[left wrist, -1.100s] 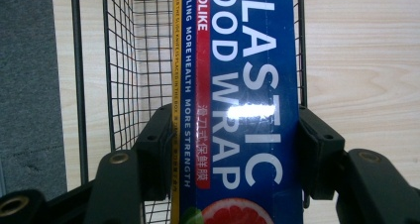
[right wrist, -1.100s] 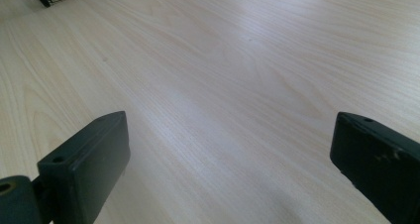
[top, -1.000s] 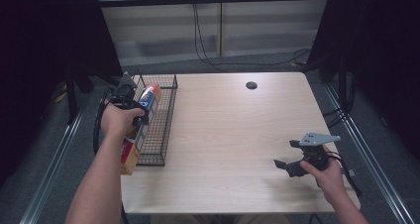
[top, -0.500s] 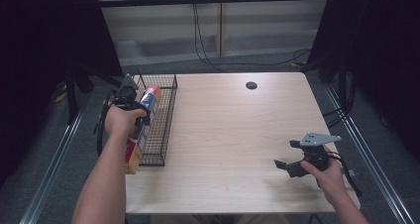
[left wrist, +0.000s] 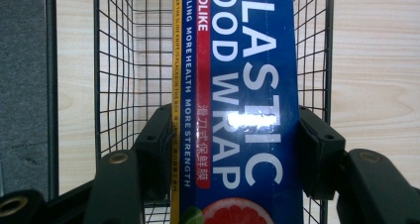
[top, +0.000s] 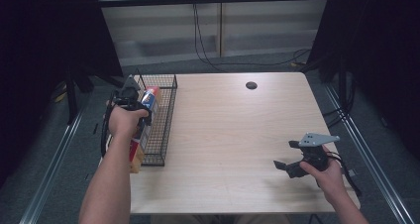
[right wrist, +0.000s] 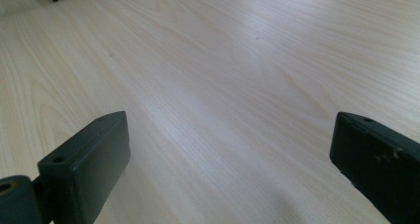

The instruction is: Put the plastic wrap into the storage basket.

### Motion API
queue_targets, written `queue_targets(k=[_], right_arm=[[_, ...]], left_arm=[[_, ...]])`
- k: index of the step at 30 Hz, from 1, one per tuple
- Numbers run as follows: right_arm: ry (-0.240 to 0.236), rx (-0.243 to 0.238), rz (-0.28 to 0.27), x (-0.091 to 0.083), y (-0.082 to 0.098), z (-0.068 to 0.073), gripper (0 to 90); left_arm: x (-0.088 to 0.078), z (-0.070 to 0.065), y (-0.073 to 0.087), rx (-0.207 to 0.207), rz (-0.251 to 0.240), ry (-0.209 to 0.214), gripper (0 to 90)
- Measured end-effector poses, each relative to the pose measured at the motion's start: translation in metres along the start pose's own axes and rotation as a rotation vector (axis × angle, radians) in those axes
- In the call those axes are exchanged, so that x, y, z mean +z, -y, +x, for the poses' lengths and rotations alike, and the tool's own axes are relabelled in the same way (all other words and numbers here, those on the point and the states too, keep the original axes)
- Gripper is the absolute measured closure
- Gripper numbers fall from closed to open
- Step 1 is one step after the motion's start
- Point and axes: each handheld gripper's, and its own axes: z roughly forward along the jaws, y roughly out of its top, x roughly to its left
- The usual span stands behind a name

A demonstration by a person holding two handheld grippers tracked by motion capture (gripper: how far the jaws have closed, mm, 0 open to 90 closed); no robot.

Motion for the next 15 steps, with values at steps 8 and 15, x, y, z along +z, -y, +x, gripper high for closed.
queue_targets(k=[8, 15], right_arm=[[0.003, -0.003, -0.002, -0.0003, -0.0003, 0.0004, 1.9], [0.002, -0.006, 0.002, -0.0002, -0.0003, 0.0002, 1.9]], left_arm=[[0.0041, -0.0019, -0.0018, -0.003, 0.006, 0.0, 42.8], [0.006, -0.0006, -0.0036, -0.015, 0.014, 0.008, 42.8]])
